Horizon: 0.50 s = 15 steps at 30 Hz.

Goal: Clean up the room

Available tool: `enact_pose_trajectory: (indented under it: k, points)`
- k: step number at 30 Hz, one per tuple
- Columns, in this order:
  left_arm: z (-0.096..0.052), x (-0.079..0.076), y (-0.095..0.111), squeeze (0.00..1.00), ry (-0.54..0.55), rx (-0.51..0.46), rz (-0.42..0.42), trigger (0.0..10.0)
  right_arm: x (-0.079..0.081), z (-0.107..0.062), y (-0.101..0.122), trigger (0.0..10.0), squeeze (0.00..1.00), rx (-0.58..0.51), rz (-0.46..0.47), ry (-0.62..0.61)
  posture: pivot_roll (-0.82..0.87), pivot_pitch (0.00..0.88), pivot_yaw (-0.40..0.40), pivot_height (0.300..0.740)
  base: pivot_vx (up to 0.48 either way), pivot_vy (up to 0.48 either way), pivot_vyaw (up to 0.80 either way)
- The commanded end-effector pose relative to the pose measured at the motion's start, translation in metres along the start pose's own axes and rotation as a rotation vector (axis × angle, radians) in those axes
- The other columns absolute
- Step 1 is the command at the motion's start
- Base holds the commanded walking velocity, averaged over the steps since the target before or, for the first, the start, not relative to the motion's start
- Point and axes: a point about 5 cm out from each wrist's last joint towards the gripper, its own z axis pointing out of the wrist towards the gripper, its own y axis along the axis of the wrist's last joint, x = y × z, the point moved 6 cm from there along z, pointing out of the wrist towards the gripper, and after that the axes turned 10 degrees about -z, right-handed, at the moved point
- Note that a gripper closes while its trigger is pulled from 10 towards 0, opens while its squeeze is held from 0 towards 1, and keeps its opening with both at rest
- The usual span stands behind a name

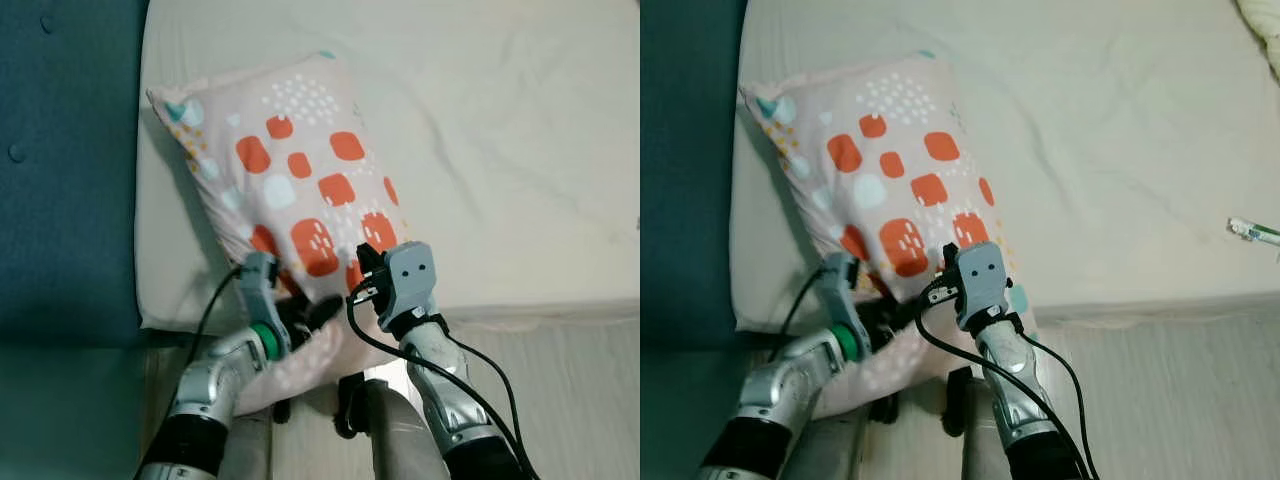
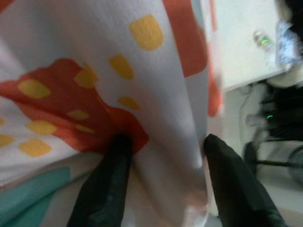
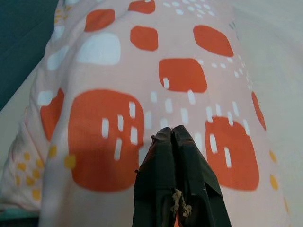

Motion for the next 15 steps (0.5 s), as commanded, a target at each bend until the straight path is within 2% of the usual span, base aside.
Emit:
enact_pose_trajectory:
  k: [1, 15]
  points:
    - [0.0, 0.006, -0.025, 0.0, 0.037, 0.087, 0.001, 0.0, 0.0, -0.007, -0.014, 10.0, 0.0, 0.052, 0.006, -0.004, 0.01, 0.377, 0.071, 0.74, 0.0, 0.0, 0.0]
    - [-0.005, 0.034, 0.001, 0.0, 0.253, 0.012, 0.014, 0.0, -0.005, -0.003, -0.016, 10.0, 0.0, 0.058, 0.003, -0.02, 0.01, 0.346, 0.07, 0.74, 0.0, 0.0, 0.0]
